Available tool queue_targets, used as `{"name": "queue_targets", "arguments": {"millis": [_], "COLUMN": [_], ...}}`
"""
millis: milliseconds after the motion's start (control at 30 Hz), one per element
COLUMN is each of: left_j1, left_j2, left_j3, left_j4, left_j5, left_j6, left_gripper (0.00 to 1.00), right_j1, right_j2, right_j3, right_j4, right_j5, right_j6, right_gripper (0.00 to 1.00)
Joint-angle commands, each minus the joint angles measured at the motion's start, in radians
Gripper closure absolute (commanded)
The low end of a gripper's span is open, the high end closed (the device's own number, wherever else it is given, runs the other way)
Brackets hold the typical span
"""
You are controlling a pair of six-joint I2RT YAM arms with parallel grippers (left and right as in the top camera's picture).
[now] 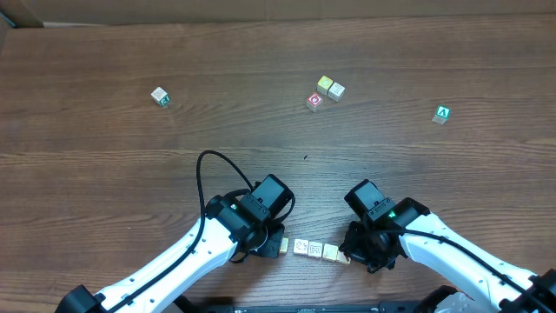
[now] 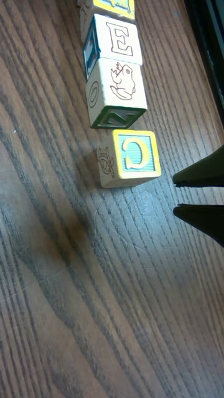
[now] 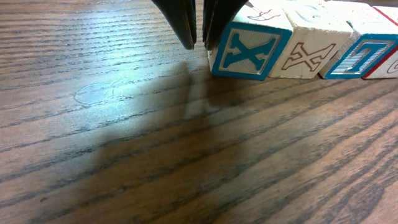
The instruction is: Flip 5 blocks
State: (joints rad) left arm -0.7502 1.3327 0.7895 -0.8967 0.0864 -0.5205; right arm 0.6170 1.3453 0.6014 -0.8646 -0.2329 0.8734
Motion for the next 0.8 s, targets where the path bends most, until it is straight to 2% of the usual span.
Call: {"name": "queue_targets", "arguments": {"millis": [0, 767], "left_j1": [0.005, 0.005], "left_j2": [-0.003, 0.238], "left_j3": [-0.024, -0.029], "left_j4": [0.004, 0.135], "left_j5": [0.011, 0.020], "left_j6": [-0.004, -0.030], "left_gripper": [0.96, 0.96], "right_j1": [0.005, 0.005], "right_j2": [-0.008, -0.008], "right_j3": [-0.003, -0.003], "right_j4": [0.004, 0.005], "right_j5": [-0.008, -0.008], "right_j6": [-0.010, -0.017], "right_gripper": [0.92, 0.92]}}
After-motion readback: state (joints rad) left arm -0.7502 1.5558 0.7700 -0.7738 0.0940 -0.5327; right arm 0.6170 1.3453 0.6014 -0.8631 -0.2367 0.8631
